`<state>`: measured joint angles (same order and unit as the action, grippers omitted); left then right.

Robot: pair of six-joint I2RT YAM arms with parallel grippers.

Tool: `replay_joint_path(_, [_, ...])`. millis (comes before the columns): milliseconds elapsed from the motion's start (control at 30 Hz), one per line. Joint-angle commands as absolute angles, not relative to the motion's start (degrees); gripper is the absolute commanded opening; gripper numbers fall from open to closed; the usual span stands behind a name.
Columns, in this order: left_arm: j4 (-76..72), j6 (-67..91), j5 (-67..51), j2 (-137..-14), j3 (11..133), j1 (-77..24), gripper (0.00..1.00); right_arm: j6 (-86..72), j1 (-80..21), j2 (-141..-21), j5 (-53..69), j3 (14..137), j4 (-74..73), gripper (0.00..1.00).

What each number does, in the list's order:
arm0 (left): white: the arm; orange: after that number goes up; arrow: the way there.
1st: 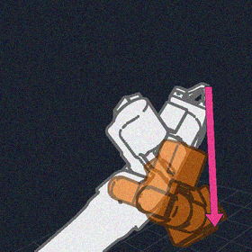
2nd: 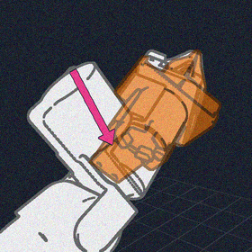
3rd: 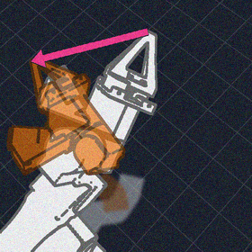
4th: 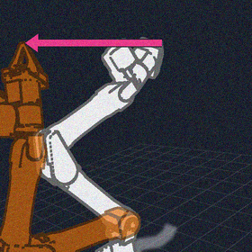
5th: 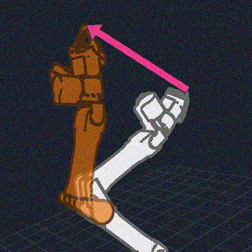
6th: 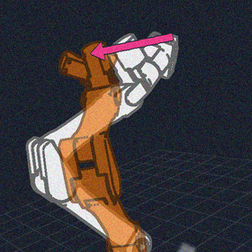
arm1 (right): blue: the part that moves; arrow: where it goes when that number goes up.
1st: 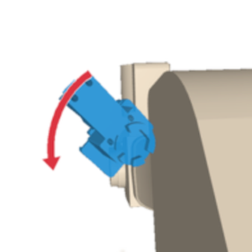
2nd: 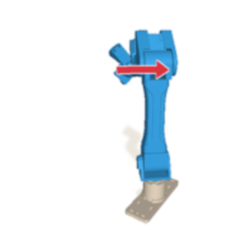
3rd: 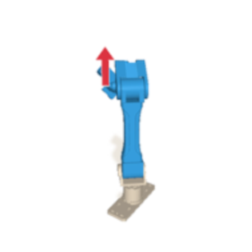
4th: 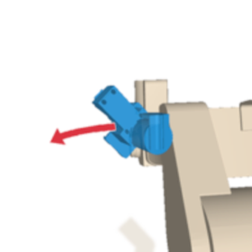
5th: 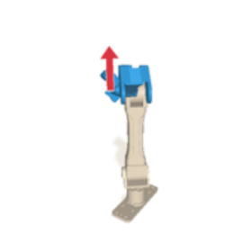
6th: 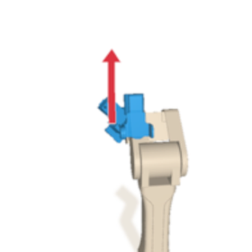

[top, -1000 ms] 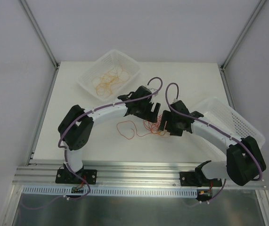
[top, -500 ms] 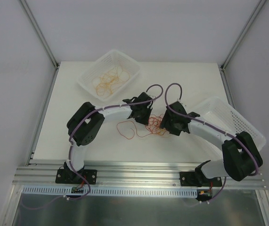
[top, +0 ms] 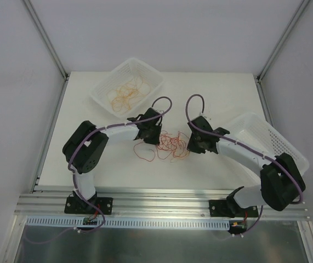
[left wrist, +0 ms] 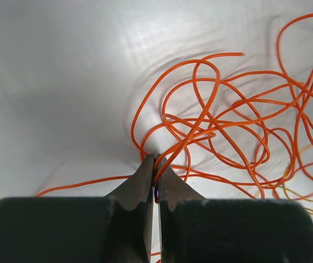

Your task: Untangle the cables

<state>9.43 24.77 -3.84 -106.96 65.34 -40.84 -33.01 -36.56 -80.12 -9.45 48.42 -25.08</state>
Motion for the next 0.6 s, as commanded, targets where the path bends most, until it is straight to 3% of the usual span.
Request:
replay_joint_path(0, [12.8, 25.8, -0.3, -104.6, 61.4, -37.4, 0.00, -26.1, -36.7, -73.1, -13.4, 55.7, -31.7, 0.00])
replay_joint_path(567, [12.6, 26.0, 0.5, -102.9, 56.8, -34.0, 0.00, 4.1, -28.9, -57.0, -7.4, 89.0, -45.9, 0.01])
